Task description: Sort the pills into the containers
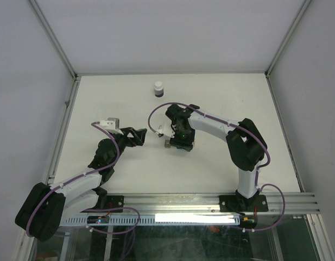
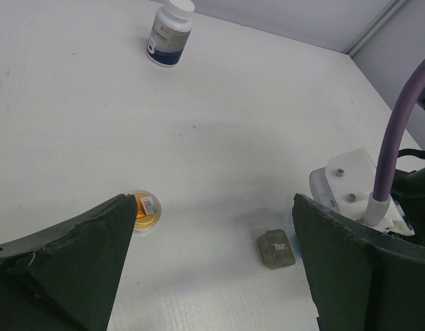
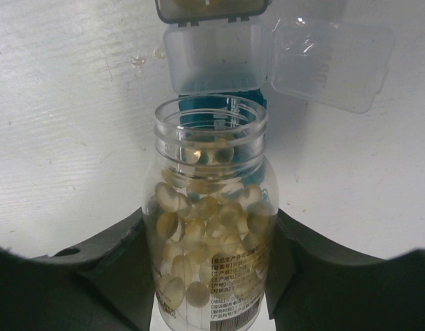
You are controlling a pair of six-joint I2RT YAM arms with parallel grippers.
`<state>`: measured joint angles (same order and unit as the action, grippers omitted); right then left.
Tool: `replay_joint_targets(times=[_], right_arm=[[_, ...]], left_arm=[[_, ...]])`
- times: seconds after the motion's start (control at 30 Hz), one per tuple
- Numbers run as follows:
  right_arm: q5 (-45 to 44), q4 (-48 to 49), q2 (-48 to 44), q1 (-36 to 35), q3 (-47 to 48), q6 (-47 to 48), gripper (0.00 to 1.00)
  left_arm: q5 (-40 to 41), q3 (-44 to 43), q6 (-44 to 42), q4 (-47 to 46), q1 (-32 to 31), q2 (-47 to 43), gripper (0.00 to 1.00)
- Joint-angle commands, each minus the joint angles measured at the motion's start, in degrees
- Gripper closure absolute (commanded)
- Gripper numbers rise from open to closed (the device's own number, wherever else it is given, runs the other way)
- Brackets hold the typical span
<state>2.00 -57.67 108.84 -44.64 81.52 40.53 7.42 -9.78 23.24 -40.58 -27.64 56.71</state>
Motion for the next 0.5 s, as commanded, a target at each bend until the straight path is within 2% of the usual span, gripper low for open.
replay_joint_targets(times=[0.0,0.03,0.1,0.17,0.23,0.27,0.33,0.4,0.47], right_arm=[[-1.2,-1.7,-0.3,-0.1,2.7,-0.7,1.0],[0.7,-1.6,-0.6,-0.2,2.4,-0.9,1.0],[-2.0,1.9,-1.9,-0.4,0.3,-0.5,1.0],[0.9,-2.0,-1.1,-0.4,2.8,-1.3,1.0],[-2.4,2.6,-2.5,-0.3,-0.1,-0.3,1.0],[-3.1,0.9,-1.5,-0.1,0.5,-0.5,1.0],[1.7,-2.6,-0.6,-0.3,3.5,-1.3,1.0],[-2.7,2.8,-2.2,-0.3,0.2,0.0,1.0],[0.3,-3.3,0.1,0.1,4.5,-1.3,1.0]], left_arm=[[0.1,0.4,0.6,-3.8,0.6,-1.0,0.01],[0.1,0.5,0.6,-3.8,0.6,-1.2,0.01],[0.2,0.8,0.7,-4.1,0.7,-1.4,0.01],[0.1,0.8,0.6,-4.1,0.6,-1.5,0.01],[0.1,0.8,0.7,-4.2,0.7,-1.4,0.01],[0.1,0.6,0.7,-4.1,0.7,-1.3,0.01],[-0.1,0.6,0.6,-4.0,0.7,-1.2,0.01],[0.1,0.7,0.7,-4.2,0.7,-1.4,0.01],[-0.1,0.7,0.6,-4.1,0.7,-1.3,0.01]])
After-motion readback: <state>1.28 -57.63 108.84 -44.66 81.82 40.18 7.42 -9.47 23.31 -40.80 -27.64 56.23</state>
